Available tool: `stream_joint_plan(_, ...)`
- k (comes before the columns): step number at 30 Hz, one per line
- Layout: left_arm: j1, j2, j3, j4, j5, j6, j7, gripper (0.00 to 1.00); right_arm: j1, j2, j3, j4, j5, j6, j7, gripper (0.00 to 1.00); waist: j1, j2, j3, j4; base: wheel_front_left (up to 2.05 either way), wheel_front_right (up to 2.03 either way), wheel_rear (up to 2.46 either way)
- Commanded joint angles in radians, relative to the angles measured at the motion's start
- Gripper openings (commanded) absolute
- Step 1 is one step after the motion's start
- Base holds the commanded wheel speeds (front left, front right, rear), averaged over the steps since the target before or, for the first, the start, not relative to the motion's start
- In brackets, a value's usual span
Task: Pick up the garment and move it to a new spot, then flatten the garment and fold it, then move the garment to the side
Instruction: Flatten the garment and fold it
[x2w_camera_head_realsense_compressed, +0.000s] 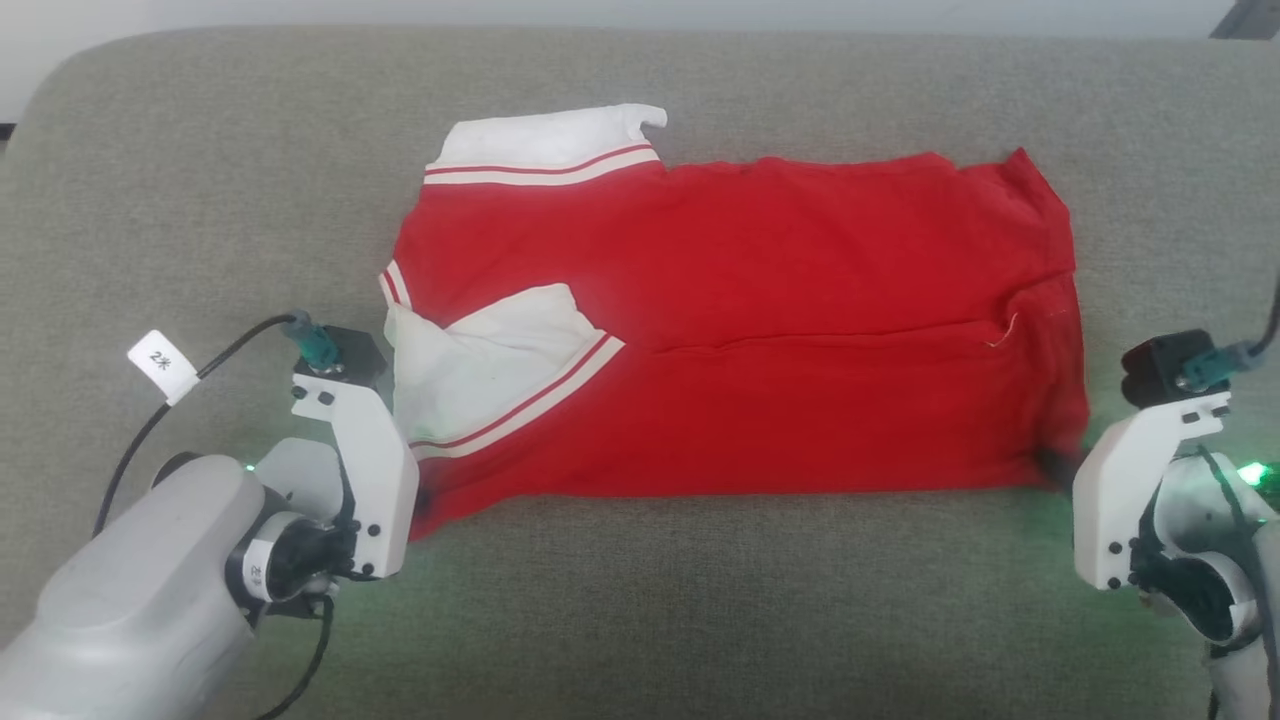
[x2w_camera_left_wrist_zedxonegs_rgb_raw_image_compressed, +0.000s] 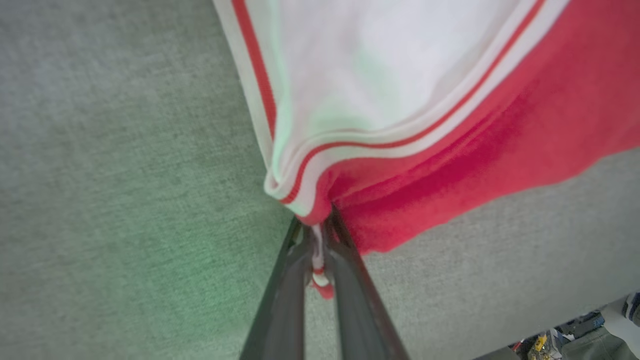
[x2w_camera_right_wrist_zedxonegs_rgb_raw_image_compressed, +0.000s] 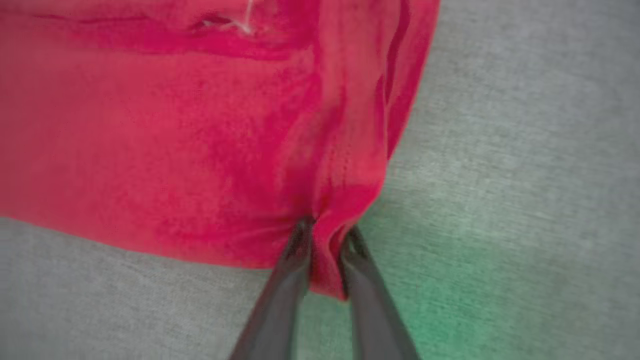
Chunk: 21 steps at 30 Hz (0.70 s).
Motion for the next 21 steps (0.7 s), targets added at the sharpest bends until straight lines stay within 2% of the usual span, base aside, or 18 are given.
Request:
stream_joint_plan(1,0.052,-0.021,-0.041,0.020,-0.007,-0.007,0.015,0.00,0.030,0.011,0.021,0.037,0.006,0.000,0.029,0.00,0.0000,0.0000,-0.003,0.004,0.00,0.00,0.00)
stream_joint_plan(8,0.055,0.005,-0.030,0.001,-0.018,0.003,0.032,0.00,0.041,-0.026,0.008,-0.005,0.014,-0.001,0.068,0.00,0.0000,0.0000,-0.023,0.011,0.00,0.00,0.00)
stream_joint_plan(21,0.091,0.146,0.000,-0.226,-0.020,0.104,0.088,0.00,0.156,-0.102,-0.042,-0.208,0.065,-0.001,0.183,0.00,0.0000,0.0000,-0.065,0.009,0.00,0.00,0.00)
